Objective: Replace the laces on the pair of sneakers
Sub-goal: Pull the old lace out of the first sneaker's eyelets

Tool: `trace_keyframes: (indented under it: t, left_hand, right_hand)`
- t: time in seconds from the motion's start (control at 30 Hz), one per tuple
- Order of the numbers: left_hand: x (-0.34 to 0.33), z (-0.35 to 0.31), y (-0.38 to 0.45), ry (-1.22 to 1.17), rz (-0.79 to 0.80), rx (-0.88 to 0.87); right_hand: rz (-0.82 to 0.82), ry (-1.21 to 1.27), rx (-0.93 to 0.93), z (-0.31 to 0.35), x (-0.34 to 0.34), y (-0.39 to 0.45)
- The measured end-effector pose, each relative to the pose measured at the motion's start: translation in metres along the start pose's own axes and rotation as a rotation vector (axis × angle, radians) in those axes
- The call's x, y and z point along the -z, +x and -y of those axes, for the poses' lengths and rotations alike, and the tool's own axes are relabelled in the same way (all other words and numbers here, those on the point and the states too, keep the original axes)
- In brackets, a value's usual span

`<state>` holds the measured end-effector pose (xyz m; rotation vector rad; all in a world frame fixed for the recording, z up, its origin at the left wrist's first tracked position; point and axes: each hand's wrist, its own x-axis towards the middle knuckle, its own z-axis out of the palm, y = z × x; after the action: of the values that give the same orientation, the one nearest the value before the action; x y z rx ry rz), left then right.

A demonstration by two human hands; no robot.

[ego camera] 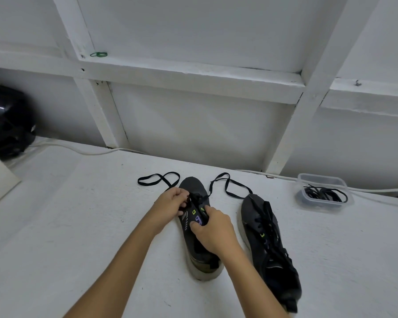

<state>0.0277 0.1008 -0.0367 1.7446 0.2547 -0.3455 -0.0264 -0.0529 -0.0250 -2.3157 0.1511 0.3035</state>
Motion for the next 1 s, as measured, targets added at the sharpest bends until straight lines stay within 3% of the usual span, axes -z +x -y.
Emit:
trace_keyframes:
  t: [0.13, 0.23, 0.3, 0.4, 0.47, 0.53, 0.63, 0.73, 1.0]
  left_hand:
    - [-0.01, 0.014, -0.015, 0.276, -0.162, -0.203]
    - [-0.011, 0.011, -0.016, 0.308, -0.201, -0.276]
    - [-0.006, 0.003, -0.011, 0.234, -0.164, -0.226]
    - [0.0, -0.006, -0.006, -0.012, -0.01, 0.008]
    - [0.006, -0.011, -0.001, 0.097, 0.036, 0.065]
    - [0.014, -0.015, 0.002, 0.298, 0.022, -0.004]
    - [0.025, -0.018, 0.0, 0.251, 0.006, -0.035]
    - [0.024, -0.007, -0.009, 0.291, 0.003, 0.059]
    - [-0.009, 0.01, -0.013, 0.211, -0.288, -0.184]
  right_hand:
    - [0.0, 0.015, 0.011, -0.001, 0.0, 0.0]
    - [-0.005, 0.022, 0.011, -0.001, 0.0, -0.001]
    - [-0.006, 0.034, 0.018, -0.001, 0.0, -0.001]
    - [-0.01, 0.026, 0.032, -0.001, -0.001, -0.002]
    - [-0.012, 0.036, 0.024, -0.001, -0.001, -0.002]
    - [-0.011, 0.037, 0.02, -0.001, -0.001, -0.002]
    - [-0.008, 0.035, 0.013, -0.002, 0.0, -0.002]
    - [-0.007, 0.039, -0.002, -0.002, 0.0, -0.002]
    - [-0.017, 0.041, 0.002, 0.0, 0.001, -0.004]
